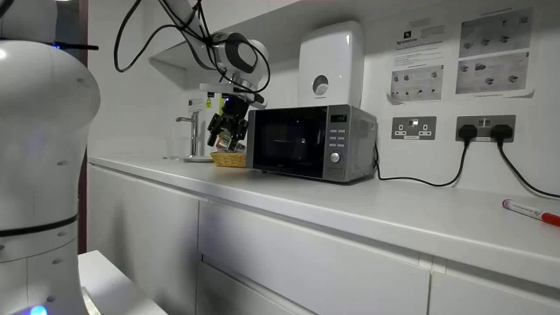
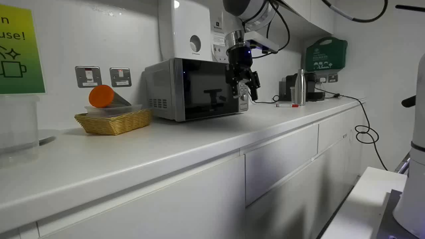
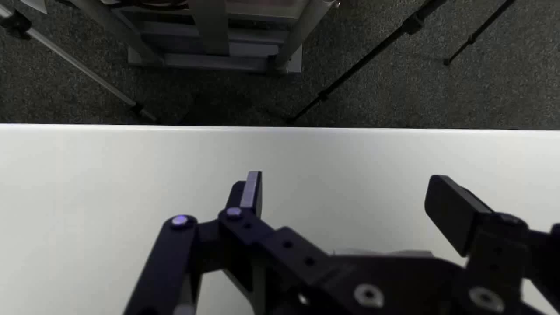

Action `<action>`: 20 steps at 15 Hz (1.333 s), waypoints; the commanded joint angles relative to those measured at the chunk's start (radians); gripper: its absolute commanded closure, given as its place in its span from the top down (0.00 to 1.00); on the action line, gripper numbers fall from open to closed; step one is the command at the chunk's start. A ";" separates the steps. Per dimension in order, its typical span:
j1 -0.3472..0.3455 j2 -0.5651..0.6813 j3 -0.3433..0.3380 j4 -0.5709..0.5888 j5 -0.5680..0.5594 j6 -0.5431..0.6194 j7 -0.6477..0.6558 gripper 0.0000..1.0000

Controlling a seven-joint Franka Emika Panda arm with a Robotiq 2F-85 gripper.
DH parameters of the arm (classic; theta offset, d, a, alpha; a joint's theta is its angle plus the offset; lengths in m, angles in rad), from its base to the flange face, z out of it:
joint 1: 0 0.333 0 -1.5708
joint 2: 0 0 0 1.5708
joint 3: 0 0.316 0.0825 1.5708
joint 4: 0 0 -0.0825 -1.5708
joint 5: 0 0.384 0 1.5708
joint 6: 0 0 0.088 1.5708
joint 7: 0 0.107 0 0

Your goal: Press on the microwave top left button

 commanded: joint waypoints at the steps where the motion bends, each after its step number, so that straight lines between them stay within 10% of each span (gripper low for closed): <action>1: -0.010 0.000 0.009 0.001 0.001 -0.002 -0.001 1.00; 7: -0.012 -0.014 0.014 -0.022 -0.058 0.092 -0.022 1.00; 14: -0.077 -0.029 0.015 -0.103 -0.382 0.451 0.183 1.00; 20: -0.150 -0.069 0.013 -0.162 -0.561 0.663 0.418 0.44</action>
